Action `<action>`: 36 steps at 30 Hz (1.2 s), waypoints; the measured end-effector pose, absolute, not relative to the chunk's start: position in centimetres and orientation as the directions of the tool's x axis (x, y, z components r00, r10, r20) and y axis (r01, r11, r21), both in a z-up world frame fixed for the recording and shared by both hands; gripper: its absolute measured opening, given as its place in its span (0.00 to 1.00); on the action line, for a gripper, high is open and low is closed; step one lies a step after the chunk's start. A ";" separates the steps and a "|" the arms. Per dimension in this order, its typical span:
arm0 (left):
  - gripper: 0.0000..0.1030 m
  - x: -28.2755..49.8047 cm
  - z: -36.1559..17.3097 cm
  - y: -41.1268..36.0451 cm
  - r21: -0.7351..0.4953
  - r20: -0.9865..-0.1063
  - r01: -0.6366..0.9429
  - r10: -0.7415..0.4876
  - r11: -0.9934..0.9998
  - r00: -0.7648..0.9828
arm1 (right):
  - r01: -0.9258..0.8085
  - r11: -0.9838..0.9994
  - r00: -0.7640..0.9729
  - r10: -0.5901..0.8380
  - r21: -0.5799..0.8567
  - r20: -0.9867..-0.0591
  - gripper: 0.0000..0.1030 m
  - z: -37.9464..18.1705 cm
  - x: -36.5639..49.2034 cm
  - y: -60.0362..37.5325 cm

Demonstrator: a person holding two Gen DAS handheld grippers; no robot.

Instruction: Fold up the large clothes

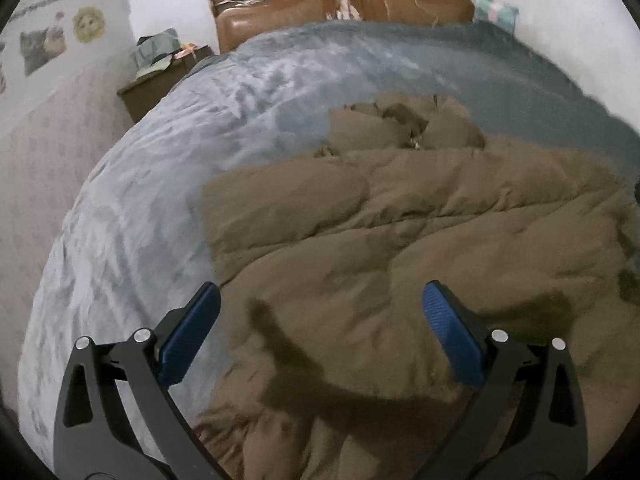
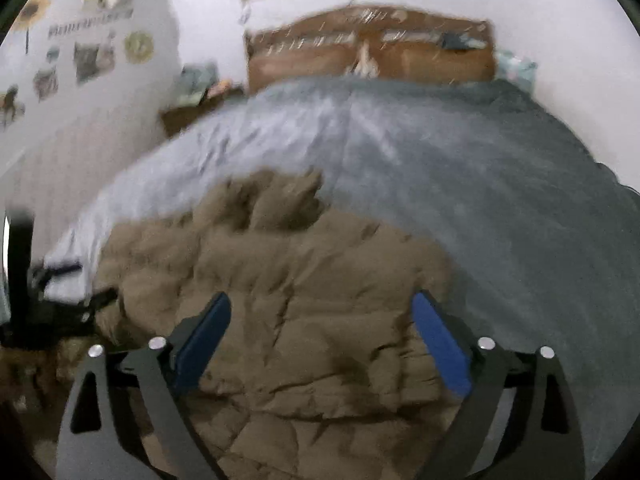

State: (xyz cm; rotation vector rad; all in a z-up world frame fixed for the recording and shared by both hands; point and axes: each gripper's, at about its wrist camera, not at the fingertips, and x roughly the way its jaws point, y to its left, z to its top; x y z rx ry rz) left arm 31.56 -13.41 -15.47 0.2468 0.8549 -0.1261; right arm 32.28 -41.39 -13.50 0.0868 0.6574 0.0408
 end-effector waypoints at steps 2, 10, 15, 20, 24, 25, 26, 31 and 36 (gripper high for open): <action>0.97 32.5 -16.5 -14.0 0.182 -0.772 0.210 0.008 0.961 0.636 | 0.023 0.997 0.737 0.037 0.080 -0.675 0.90 -15.7 33.6 -41.5; 0.97 35.3 -20.3 -13.3 0.178 -0.819 0.204 0.030 0.963 0.574 | 0.135 0.988 0.599 -0.017 0.080 -0.800 0.95 -22.0 38.7 -43.1; 0.97 35.8 -21.3 -13.6 0.170 -0.822 0.207 0.023 0.964 0.568 | 0.120 0.990 0.592 -0.012 0.073 -0.806 0.97 -22.8 38.7 -43.2; 0.97 32.6 -17.7 -11.5 0.117 -0.791 0.228 -0.048 0.967 0.609 | 0.119 0.985 0.638 0.023 0.128 -0.770 0.97 -19.7 36.6 -44.4; 0.97 27.5 -12.5 -6.9 0.069 -0.738 0.215 -0.095 0.974 0.668 | 0.153 0.949 0.704 0.090 0.275 -0.704 0.97 -14.8 32.1 -46.7; 0.97 25.4 -11.2 -5.1 0.065 -0.729 0.212 -0.098 0.975 0.678 | 0.152 0.942 0.713 0.106 0.300 -0.694 0.97 -13.8 30.6 -47.2; 0.97 23.6 -10.3 -3.7 0.064 -0.722 0.205 -0.096 0.977 0.686 | 0.156 0.938 0.718 0.107 0.308 -0.688 0.98 -13.1 29.0 -47.6; 0.97 15.5 -8.6 2.0 0.067 -0.708 0.162 -0.068 0.984 0.703 | 0.167 0.969 0.726 0.004 0.183 -0.687 0.98 -10.8 19.2 -49.1; 0.97 10.7 -8.8 5.9 0.036 -0.773 0.140 -0.061 0.990 0.631 | 0.253 0.881 0.625 0.167 0.401 -0.762 0.98 -12.4 12.0 -53.6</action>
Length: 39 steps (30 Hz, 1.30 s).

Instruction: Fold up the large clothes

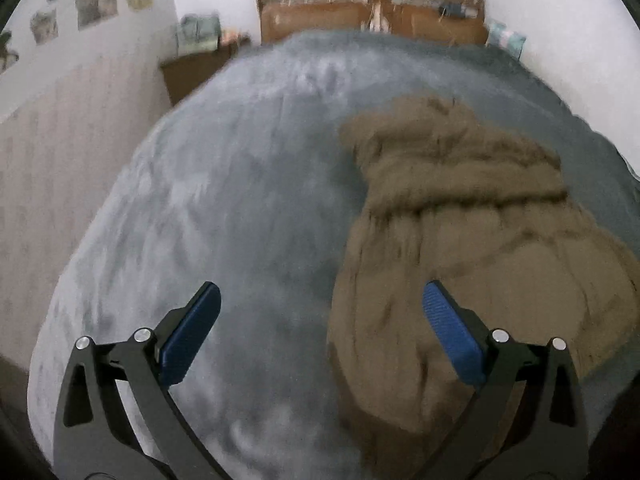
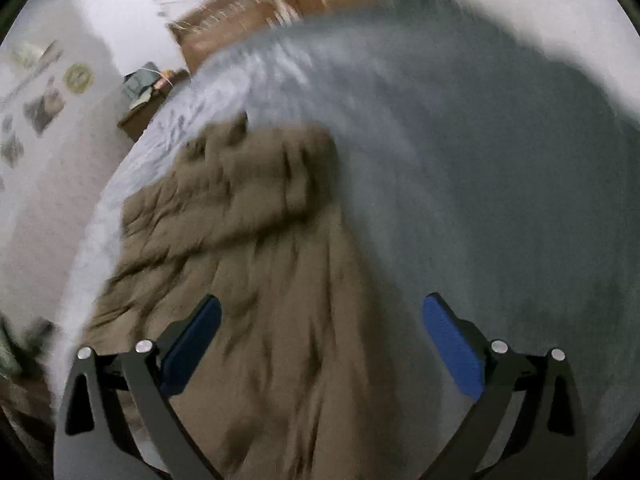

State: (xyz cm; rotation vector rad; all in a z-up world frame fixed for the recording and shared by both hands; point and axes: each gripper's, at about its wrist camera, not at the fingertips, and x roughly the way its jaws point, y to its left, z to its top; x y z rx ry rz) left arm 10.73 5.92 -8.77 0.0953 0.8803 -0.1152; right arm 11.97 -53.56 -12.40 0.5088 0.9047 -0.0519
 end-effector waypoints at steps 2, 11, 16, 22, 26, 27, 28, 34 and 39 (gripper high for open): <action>0.97 9.0 -8.2 6.7 -0.024 -0.796 0.158 -0.115 0.987 0.594 | 0.287 0.828 0.596 0.239 0.481 -0.766 0.98 -12.6 9.4 -54.9; 0.97 7.3 -10.4 6.3 0.014 -0.940 0.325 -0.098 0.946 0.326 | 0.221 0.912 0.371 0.248 0.345 -0.895 0.98 -16.1 4.8 -52.4; 0.97 8.2 -13.6 5.6 -0.022 -0.989 0.299 -0.065 0.954 0.133 | 0.205 0.911 0.297 0.292 0.359 -0.909 0.98 -18.3 5.7 -50.3; 0.97 8.5 -15.0 4.1 -0.044 -0.991 0.309 -0.081 0.950 0.108 | 0.204 0.912 0.256 0.300 0.355 -0.919 0.98 -19.6 7.1 -49.1; 0.97 8.9 -17.2 3.4 -0.070 -0.994 0.282 -0.091 0.957 0.063 | 0.215 0.914 0.226 0.296 0.343 -0.928 0.94 -20.7 8.1 -48.6; 0.97 9.2 -17.7 3.3 -0.090 -0.993 0.275 -0.109 0.957 0.055 | 0.210 0.915 0.220 0.300 0.345 -0.928 0.81 -20.9 8.2 -48.4; 0.93 9.4 -17.9 3.2 -0.109 -0.990 0.264 -0.130 0.958 0.061 | 0.205 0.914 0.211 0.309 0.351 -0.927 0.74 -21.2 8.4 -48.2; 0.49 9.8 -18.2 3.6 -0.242 -0.960 0.213 -0.266 0.947 0.090 | 0.150 0.931 0.217 0.298 0.333 -0.930 0.19 -20.7 8.7 -47.1; 0.28 8.3 -13.2 4.1 -0.256 -0.922 0.275 -0.320 0.927 0.219 | 0.094 0.929 0.352 0.306 0.358 -0.885 0.16 -17.0 6.9 -47.2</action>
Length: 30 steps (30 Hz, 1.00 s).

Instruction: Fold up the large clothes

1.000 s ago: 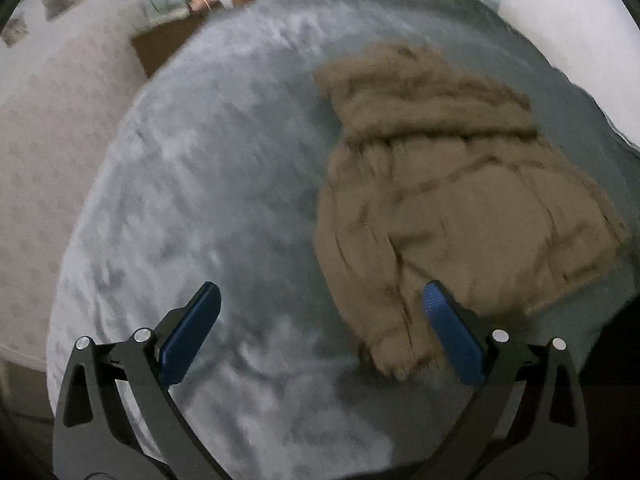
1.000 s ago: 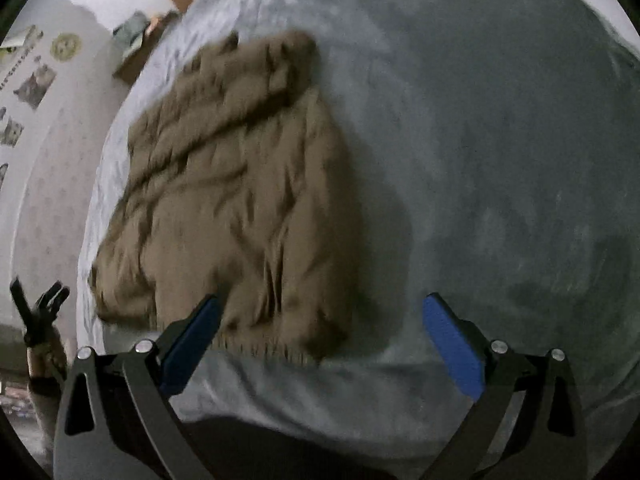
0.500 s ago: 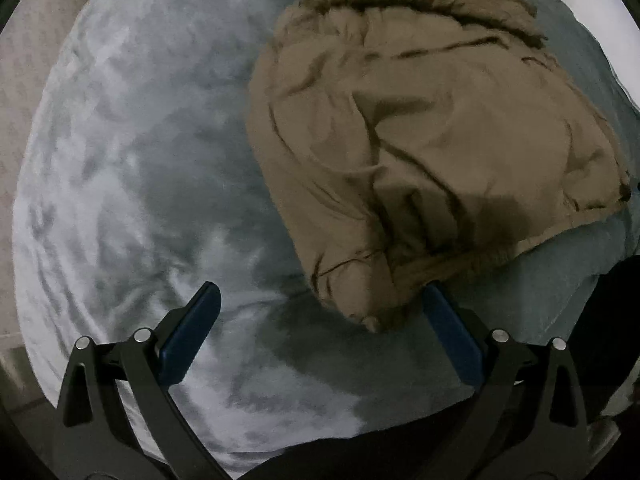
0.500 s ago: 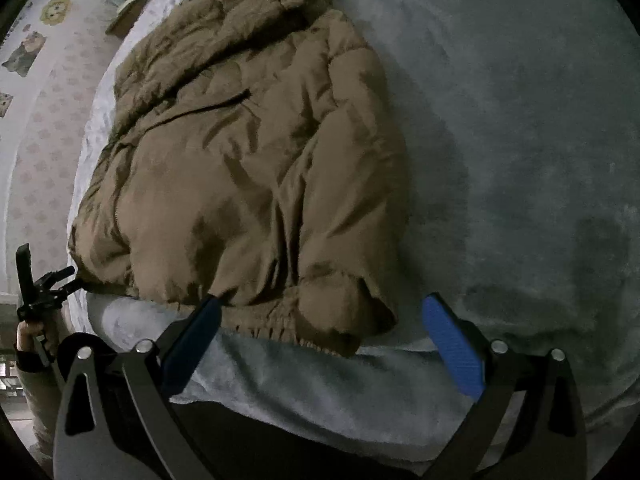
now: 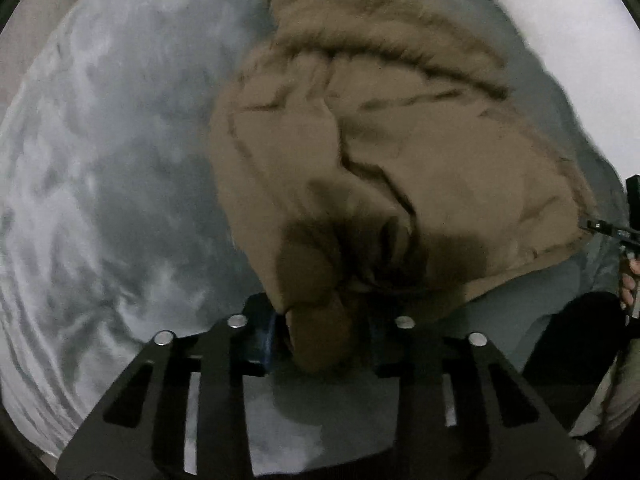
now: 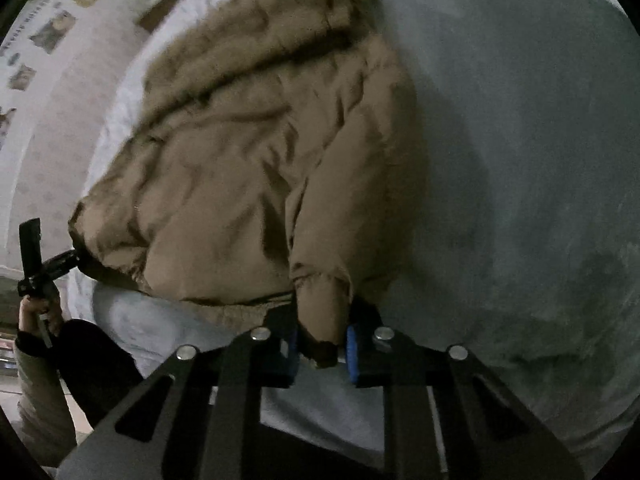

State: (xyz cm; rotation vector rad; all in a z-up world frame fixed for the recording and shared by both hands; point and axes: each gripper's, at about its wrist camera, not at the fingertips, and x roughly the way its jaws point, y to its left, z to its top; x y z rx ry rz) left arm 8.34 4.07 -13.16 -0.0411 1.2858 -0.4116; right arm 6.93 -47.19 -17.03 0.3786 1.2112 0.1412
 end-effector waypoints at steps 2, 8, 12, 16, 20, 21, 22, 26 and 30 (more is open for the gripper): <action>0.26 7.2 -10.3 4.7 -0.265 -0.899 0.283 -0.342 0.922 0.273 | 0.081 0.923 0.399 0.316 0.376 -0.861 0.16 -15.4 5.8 -47.5; 0.24 3.3 -4.8 7.1 -0.312 -0.837 0.275 -0.400 0.909 0.373 | 0.004 0.901 0.527 0.367 0.434 -0.767 0.16 -9.6 0.9 -48.8; 0.24 1.6 -2.5 8.3 -0.332 -0.803 0.275 -0.423 0.902 0.420 | -0.034 0.888 0.597 0.386 0.458 -0.703 0.16 -6.4 -1.0 -49.4; 0.24 4.7 -2.6 8.1 -0.340 -0.790 0.244 -0.416 0.908 0.449 | -0.007 0.861 0.668 0.382 0.508 -0.639 0.16 -5.7 2.0 -51.6; 0.24 11.9 -4.3 6.3 -0.348 -0.780 0.157 -0.378 0.924 0.499 | 0.087 0.838 0.704 0.331 0.539 -0.629 0.16 -6.3 9.3 -52.6; 0.25 13.8 -4.5 6.0 -0.334 -0.781 0.138 -0.356 0.932 0.513 | 0.104 0.841 0.708 0.312 0.531 -0.633 0.16 -6.4 11.1 -52.3; 0.28 15.9 -5.0 5.6 -0.323 -0.783 0.116 -0.334 0.939 0.525 | 0.121 0.846 0.716 0.287 0.518 -0.636 0.17 -6.6 12.9 -52.6; 0.45 22.1 -7.3 5.4 -0.283 -0.796 0.022 -0.248 0.959 0.552 | 0.212 0.840 0.689 0.234 0.499 -0.686 0.18 -9.2 20.2 -52.6; 0.74 24.6 -10.5 4.7 -0.289 -0.786 -0.008 -0.233 0.957 0.572 | 0.269 0.801 0.648 0.260 0.535 -0.716 0.39 -14.6 25.0 -54.3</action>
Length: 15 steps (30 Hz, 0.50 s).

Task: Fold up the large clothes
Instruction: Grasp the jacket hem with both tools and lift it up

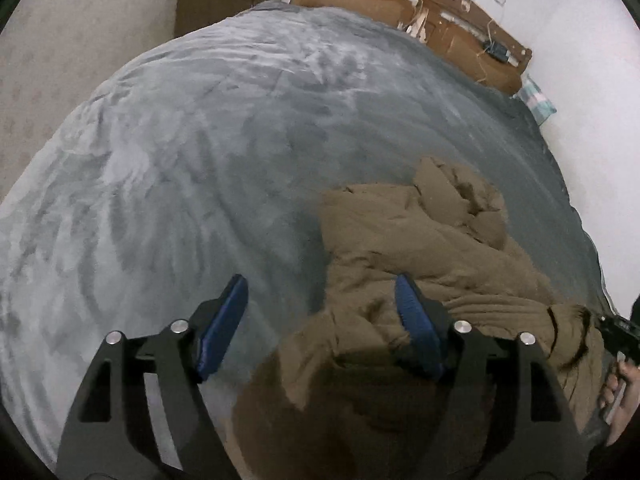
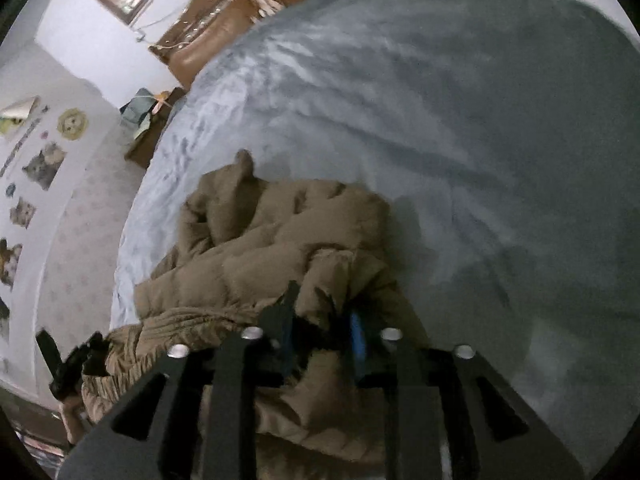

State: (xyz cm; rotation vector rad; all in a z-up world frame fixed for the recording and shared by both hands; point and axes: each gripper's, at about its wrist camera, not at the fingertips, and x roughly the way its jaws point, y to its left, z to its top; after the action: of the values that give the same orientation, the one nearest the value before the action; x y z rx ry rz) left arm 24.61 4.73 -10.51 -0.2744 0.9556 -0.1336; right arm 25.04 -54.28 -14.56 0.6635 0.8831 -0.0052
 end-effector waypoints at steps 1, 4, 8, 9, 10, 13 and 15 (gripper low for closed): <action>0.75 25.3 -11.7 4.8 -0.283 -0.800 -0.017 -0.226 0.959 0.555 | 0.267 0.782 0.649 0.287 0.564 -0.705 0.46 -15.6 25.5 -54.7; 0.81 26.6 -11.9 5.5 -0.270 -0.813 -0.022 -0.215 0.963 0.541 | 0.247 0.743 0.676 0.328 0.622 -0.660 0.61 -16.0 25.4 -55.5; 0.97 24.4 -8.6 6.6 -0.180 -0.754 0.050 -0.170 0.982 0.635 | 0.184 0.753 0.817 0.240 0.632 -0.524 0.93 -12.5 22.6 -56.9; 0.97 23.4 -8.0 7.1 -0.158 -0.735 0.090 -0.178 0.983 0.654 | 0.160 0.782 0.834 0.219 0.602 -0.506 0.93 -11.7 21.8 -57.1; 0.97 22.8 -7.7 7.4 -0.145 -0.733 0.135 -0.198 0.980 0.651 | 0.140 0.810 0.835 0.213 0.569 -0.507 0.93 -11.4 21.5 -57.1; 0.97 20.7 -7.8 6.7 -0.013 -0.720 0.294 -0.214 0.956 0.661 | 0.092 0.876 0.791 0.225 0.473 -0.569 0.94 -12.0 20.5 -56.1; 0.97 19.8 -8.9 6.3 0.063 -0.722 0.311 -0.173 0.948 0.670 | 0.069 0.916 0.753 0.212 0.396 -0.623 0.94 -13.0 20.2 -54.9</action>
State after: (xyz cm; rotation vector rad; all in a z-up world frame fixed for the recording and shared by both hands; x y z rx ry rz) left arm 19.81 6.31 -8.86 0.1866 0.7911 -0.2744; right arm 20.21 -54.90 -12.98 0.4151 0.7190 0.0803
